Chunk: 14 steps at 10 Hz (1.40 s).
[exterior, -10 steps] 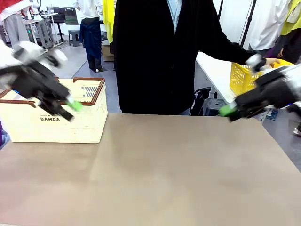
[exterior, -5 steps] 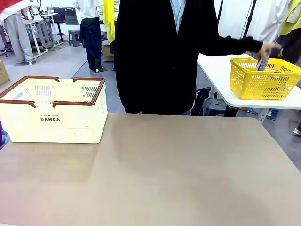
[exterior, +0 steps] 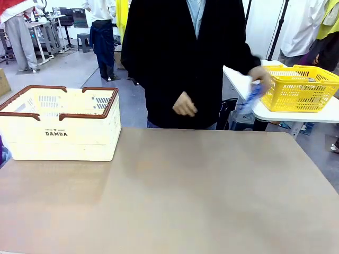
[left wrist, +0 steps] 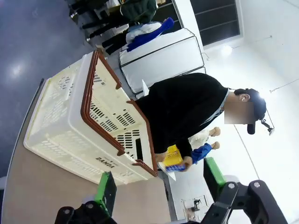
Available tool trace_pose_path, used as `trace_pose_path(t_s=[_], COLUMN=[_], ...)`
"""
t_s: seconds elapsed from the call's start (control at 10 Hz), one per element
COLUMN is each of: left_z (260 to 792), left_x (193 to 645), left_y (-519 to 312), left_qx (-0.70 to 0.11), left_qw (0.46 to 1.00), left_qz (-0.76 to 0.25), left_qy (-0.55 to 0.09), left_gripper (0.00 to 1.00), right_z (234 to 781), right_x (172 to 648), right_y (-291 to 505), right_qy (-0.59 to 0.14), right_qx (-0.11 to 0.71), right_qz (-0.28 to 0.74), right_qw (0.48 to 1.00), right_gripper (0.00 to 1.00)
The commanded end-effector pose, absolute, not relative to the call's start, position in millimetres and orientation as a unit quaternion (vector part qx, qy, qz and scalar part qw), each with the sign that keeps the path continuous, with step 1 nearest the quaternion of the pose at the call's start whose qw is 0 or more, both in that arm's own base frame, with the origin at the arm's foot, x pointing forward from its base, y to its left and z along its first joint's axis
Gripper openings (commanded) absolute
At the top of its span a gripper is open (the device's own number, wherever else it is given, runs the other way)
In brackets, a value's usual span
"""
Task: Place the drinks into the Shopping basket.
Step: Pick up one drink and place it into the Shopping basket.
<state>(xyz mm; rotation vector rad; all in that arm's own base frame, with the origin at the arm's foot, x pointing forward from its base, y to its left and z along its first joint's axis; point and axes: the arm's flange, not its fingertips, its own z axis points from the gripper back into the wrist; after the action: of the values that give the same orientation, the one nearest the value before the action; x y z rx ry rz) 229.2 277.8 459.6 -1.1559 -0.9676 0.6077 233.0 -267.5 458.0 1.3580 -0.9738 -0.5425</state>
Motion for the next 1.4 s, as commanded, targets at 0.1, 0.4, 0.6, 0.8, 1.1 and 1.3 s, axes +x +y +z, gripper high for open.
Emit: trace_pose_path(t_s=[0.1,0.4,0.6,0.8,1.1,1.3], left_z=[458.9,458.9,458.9,458.9,458.9,458.9], left_x=[223.7,223.7,223.7,223.7,223.7,223.7], left_y=[278.9,278.9,278.9,278.9,278.9,278.9], left_qx=[-0.519,-0.519,-0.519,-0.519,-0.519,-0.519], left_qw=[0.694,0.694,0.694,0.694,0.694,0.694], left_qz=[0.269,0.269,0.269,0.269,0.269,0.269], left_qy=[-0.420,-0.420,-0.420,-0.420,-0.420,-0.420], left_gripper=[1.00,1.00,1.00,1.00,1.00,1.00], right_z=[470.5,470.5,470.5,470.5,470.5,470.5], right_x=[228.4,228.4,228.4,228.4,228.4,228.4], right_y=[-264.5,-264.5,-264.5,-264.5,-264.5,-264.5], right_qy=[-0.422,-0.422,-0.422,-0.422,-0.422,-0.422], right_qx=[0.592,0.592,0.592,0.592,0.592,0.592], right_qz=[-0.222,-0.222,-0.222,-0.222,-0.222,-0.222], right_qw=[0.650,0.650,0.650,0.650,0.650,0.650], right_gripper=[1.00,1.00,1.00,1.00,1.00,1.00])
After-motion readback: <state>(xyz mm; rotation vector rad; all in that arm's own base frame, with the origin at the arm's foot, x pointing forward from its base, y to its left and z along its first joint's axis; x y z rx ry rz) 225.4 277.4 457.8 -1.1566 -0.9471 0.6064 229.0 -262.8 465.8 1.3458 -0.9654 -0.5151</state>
